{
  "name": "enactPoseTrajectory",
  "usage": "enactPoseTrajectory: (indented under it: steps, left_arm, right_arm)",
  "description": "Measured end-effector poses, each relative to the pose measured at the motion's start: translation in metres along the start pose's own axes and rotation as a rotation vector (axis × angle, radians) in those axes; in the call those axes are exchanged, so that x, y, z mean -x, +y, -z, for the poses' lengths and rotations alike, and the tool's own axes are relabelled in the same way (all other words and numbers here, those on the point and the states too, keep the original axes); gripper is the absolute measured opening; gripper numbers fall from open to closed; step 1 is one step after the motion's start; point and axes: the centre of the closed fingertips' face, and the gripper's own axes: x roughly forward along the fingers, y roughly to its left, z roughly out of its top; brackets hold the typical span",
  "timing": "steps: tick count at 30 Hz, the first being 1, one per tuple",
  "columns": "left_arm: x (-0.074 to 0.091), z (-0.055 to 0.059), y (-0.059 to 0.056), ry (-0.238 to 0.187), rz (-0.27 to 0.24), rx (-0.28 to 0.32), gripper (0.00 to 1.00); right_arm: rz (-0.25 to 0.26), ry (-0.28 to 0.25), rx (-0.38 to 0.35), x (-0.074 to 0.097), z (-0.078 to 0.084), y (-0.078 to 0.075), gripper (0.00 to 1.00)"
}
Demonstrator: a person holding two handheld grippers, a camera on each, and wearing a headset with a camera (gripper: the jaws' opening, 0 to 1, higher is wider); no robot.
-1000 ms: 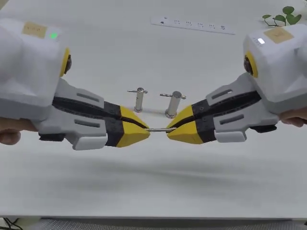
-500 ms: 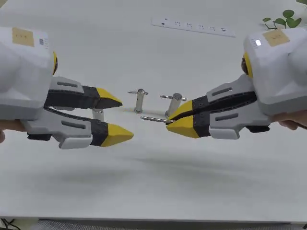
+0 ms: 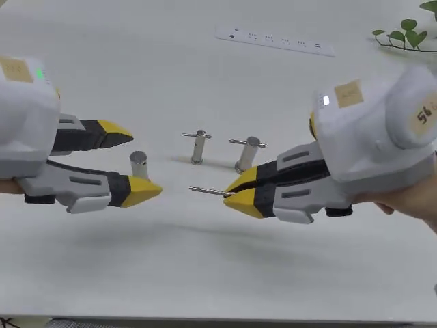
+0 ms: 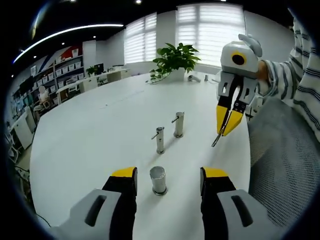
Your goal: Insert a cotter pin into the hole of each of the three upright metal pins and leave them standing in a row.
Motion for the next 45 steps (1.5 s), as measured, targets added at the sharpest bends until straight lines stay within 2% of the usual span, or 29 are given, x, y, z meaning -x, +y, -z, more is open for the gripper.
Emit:
enactPoseTrajectory:
  steps: [6,9,12,17,20,25,27,29,32,45]
  left_arm:
    - [-0.006,0.015,0.004,0.032,-0.011,0.024,0.47]
    - [-0.010,0.024,0.002,0.066,0.000,0.037,0.42]
    - [-0.013,0.030,0.004,0.089,-0.012,0.023,0.40]
    - [-0.020,0.034,0.008,0.093,-0.038,0.025,0.37]
    - [-0.023,0.038,0.009,0.113,-0.042,0.030,0.33]
    - [-0.025,0.036,0.012,0.093,-0.069,0.052,0.29]
    - [-0.026,0.034,0.014,0.084,-0.080,0.059,0.25]
    - [-0.027,0.035,0.014,0.081,-0.076,0.093,0.20]
    - [-0.028,0.036,0.016,0.078,-0.087,0.097,0.15]
    - [-0.028,0.040,0.018,0.086,-0.100,0.098,0.12]
  right_arm:
    - [0.042,-0.002,-0.018,-0.013,-0.004,-0.010,0.04]
    - [0.053,0.005,-0.014,-0.017,-0.005,-0.013,0.04]
    - [0.074,0.025,-0.005,-0.023,-0.003,-0.017,0.04]
    - [0.085,0.029,-0.015,-0.031,-0.004,-0.020,0.04]
    - [0.098,0.022,-0.031,-0.035,-0.006,-0.023,0.04]
    - [0.116,0.027,-0.031,-0.040,-0.006,-0.027,0.04]
    - [0.117,0.022,-0.041,-0.042,-0.008,-0.027,0.04]
    - [0.119,0.020,-0.044,-0.044,-0.009,-0.026,0.04]
    - [0.125,0.011,-0.057,-0.045,-0.011,-0.025,0.04]
    - [0.147,-0.015,-0.082,-0.054,-0.021,-0.025,0.04]
